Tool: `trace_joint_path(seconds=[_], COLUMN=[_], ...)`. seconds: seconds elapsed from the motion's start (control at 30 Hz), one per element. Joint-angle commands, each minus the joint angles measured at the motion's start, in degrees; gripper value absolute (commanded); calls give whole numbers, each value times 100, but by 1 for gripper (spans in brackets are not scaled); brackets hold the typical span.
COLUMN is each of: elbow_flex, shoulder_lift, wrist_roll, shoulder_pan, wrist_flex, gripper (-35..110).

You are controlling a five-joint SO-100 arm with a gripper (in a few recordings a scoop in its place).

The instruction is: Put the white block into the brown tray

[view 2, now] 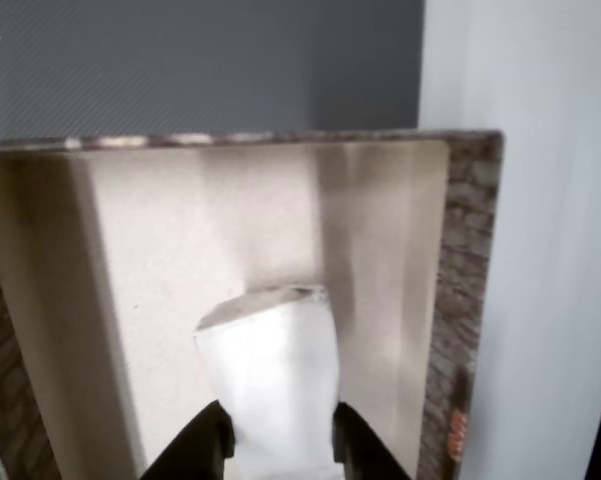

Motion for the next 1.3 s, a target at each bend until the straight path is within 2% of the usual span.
trace_joint_path(seconds=[0.0,0.27,0.6,0.8,1.0,1.17,1.27], elbow_flex=[-26,-79,-202,-387,-141,1635,2900], shoulder_lift=[158,149,9,123,905,2285,3217], wrist_roll=[-62,-35,396,343,413,580,1274], shoulder_pan=[26,237,185,88,-290,-765,-958], wrist_flex=[211,149,149,176,334,448,448], gripper=[13,29,35,28,13,2,0])
